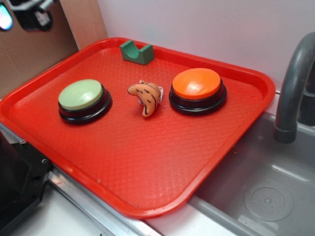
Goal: Push the green button.
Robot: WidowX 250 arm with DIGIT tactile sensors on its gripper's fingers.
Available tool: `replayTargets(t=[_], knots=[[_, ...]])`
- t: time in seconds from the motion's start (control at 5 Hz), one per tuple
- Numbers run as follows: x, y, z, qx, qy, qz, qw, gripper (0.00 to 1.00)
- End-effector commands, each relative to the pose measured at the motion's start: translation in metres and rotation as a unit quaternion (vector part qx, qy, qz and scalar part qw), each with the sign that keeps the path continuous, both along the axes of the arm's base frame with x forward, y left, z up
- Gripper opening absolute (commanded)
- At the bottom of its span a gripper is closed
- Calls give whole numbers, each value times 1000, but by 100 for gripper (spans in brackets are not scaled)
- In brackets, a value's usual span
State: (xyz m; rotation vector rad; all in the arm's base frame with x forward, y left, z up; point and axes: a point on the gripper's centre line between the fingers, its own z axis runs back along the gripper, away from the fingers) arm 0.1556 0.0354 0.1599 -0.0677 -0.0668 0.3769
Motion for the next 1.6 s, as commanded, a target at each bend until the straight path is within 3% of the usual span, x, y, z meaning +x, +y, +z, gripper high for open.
replayTargets(t=[0.0,0.4,0.6,1.0,1.4], knots=[[24,7,-52,53,3,91,994,100],[35,11,-98,69,14,68,995,100],[35,14,-105,57,18,62,996,100],[33,4,-89,69,10,58,996,100],[33,2,-64,41,-14,64,997,100]])
